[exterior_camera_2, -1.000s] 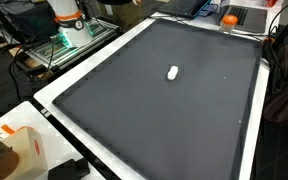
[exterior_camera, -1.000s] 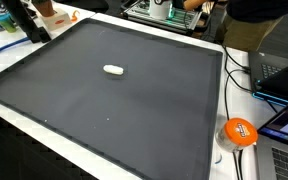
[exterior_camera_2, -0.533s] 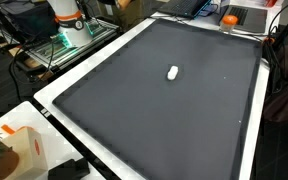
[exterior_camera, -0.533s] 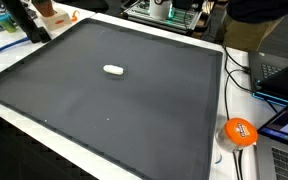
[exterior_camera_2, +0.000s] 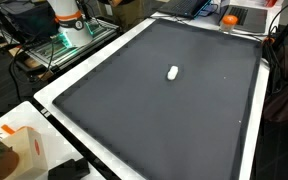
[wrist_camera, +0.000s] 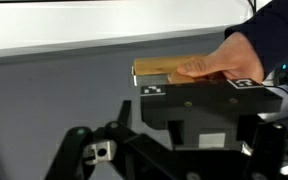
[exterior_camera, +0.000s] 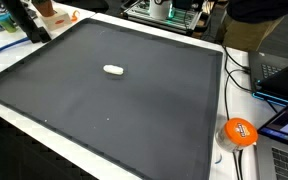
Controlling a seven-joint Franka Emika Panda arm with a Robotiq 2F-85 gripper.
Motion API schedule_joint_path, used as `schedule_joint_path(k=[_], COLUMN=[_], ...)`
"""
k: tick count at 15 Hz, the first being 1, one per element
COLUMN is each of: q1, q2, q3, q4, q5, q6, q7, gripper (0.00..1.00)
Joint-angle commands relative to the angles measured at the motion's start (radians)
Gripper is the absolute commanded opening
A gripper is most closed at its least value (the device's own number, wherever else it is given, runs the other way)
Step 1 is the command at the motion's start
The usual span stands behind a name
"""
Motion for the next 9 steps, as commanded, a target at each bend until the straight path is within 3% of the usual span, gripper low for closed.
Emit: schedule_joint_path(k=[1, 9], q1=[0.005, 0.007], q2=[0.015, 0.022], q3=[-0.01, -0.01], q4=[0.013, 0.022], q5=[0.019, 0.03], q6=[-0.012, -0.013], q7=[-0.013, -0.013], gripper=[1.0, 1.0])
